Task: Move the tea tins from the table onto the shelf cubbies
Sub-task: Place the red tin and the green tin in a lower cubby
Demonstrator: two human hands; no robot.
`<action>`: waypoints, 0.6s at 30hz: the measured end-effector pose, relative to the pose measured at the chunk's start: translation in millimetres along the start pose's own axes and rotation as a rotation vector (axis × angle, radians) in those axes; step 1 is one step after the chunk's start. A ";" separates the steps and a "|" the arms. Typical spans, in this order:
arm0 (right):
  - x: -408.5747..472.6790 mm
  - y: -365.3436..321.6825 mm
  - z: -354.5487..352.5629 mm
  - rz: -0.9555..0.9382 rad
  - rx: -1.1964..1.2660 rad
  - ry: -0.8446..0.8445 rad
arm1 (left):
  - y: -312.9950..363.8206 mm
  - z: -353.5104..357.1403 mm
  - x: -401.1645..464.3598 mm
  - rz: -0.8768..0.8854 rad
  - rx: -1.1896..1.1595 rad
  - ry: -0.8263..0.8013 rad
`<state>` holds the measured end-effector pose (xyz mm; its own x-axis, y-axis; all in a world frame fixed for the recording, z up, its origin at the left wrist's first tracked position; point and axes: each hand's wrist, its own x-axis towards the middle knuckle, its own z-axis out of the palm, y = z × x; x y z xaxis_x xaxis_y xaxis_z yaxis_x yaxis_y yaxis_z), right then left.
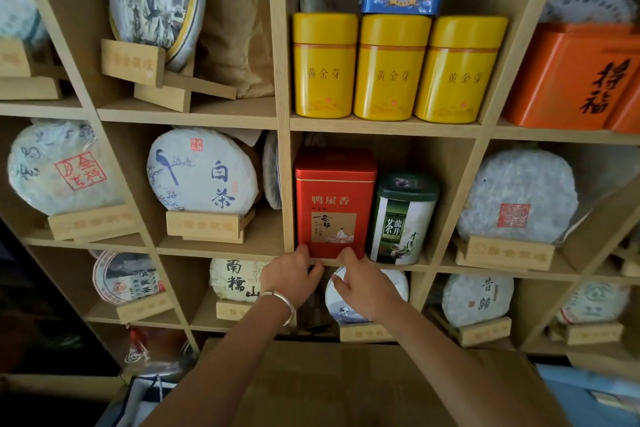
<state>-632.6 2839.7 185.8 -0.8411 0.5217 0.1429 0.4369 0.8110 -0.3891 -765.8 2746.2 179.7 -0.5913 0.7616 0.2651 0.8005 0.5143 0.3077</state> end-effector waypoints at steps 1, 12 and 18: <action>0.2 -0.2 0.0 0.000 0.000 -0.001 | 0.0 -0.4 0.6 -0.003 -0.001 0.004; 3.3 -3.6 0.1 -0.020 -0.017 0.014 | -2.3 -1.7 7.9 -0.067 -0.002 0.001; 6.2 -2.3 0.1 -0.040 -0.034 -0.003 | 0.4 -3.2 8.6 -0.086 0.005 -0.013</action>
<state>-638.9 2841.1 187.4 -0.8590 0.4880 0.1547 0.4136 0.8397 -0.3520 -770.9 2751.7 185.1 -0.6566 0.7195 0.2264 0.7473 0.5800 0.3242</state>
